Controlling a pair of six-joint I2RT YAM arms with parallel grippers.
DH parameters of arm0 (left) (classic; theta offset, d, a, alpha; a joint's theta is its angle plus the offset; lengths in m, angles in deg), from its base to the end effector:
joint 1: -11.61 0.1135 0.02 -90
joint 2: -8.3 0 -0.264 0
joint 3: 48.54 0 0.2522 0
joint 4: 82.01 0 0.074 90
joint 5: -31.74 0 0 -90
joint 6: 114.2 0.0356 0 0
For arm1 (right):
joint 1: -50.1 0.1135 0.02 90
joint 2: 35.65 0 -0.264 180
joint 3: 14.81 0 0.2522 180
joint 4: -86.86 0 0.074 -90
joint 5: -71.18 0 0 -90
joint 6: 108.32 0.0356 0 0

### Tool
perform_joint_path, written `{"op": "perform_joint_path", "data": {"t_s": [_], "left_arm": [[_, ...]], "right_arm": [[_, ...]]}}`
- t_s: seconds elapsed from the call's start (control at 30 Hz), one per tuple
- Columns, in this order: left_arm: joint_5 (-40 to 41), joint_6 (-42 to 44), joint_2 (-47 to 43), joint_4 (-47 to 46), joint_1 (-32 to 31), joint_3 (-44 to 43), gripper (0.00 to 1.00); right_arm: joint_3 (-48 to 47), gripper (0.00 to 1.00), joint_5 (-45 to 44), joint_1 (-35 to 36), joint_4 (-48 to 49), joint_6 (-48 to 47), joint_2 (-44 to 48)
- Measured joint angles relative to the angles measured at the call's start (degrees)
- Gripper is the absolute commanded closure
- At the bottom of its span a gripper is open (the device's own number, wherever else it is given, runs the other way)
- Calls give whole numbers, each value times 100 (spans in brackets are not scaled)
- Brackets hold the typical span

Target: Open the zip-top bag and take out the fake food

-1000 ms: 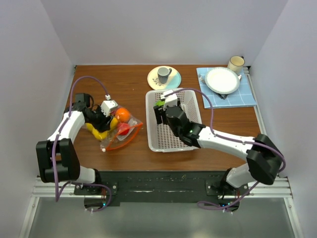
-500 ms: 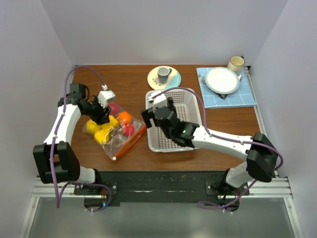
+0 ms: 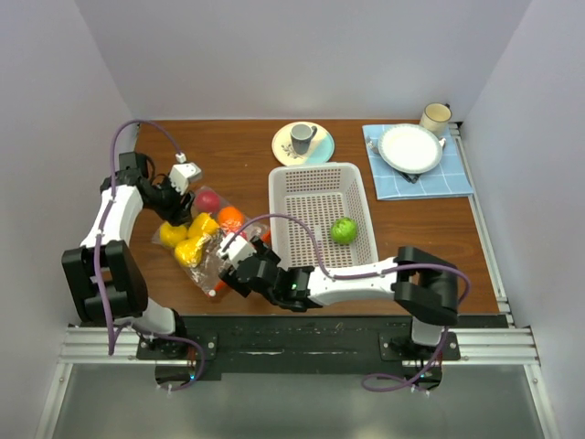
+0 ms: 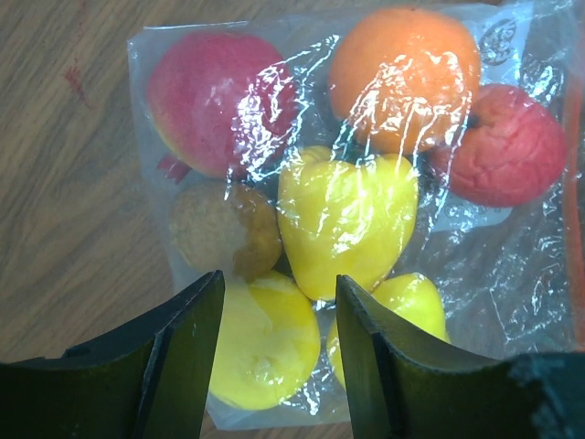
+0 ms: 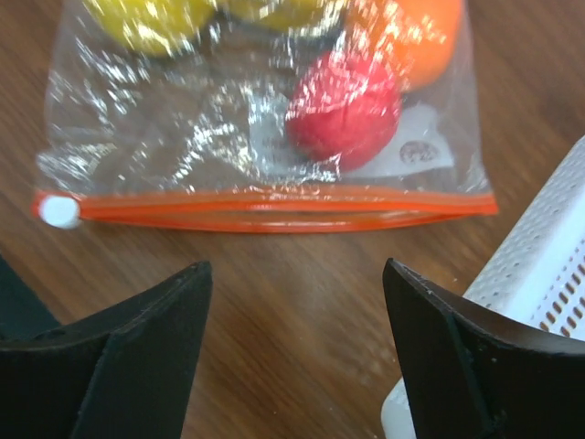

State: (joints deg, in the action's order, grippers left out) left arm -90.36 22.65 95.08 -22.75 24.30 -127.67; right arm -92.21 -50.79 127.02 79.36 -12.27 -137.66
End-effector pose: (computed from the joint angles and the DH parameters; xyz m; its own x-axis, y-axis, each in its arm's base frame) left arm 0.2929 0.0466 0.2477 -0.6012 0.4981 -0.6248 0.6665 0.7439 -0.0482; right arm 0.1072 0.3780 0.2113 -0.1960 -0.4486 -0.8720 -0.7081 0.6799 -0.1906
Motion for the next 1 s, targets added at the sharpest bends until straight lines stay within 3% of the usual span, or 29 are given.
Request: {"op": "perform_joint_path", "data": {"t_s": [0.17, 0.33, 0.63, 1.0], "left_arm": [[46, -83, 208, -195, 0, 2, 44], [153, -125, 442, -468, 0, 2, 45], [391, -125, 719, -857, -9, 101, 46], [1043, -15, 546, -1410, -407, 664, 46]], "right_arm": [[-66, 34, 13, -2, 133, -7, -509], [-221, 34, 17, -13, 262, -15, -896], [-538, 17, 264, -522, 614, 79, -1294], [-1034, 6, 752, -933, 1104, 310, -1506]]}}
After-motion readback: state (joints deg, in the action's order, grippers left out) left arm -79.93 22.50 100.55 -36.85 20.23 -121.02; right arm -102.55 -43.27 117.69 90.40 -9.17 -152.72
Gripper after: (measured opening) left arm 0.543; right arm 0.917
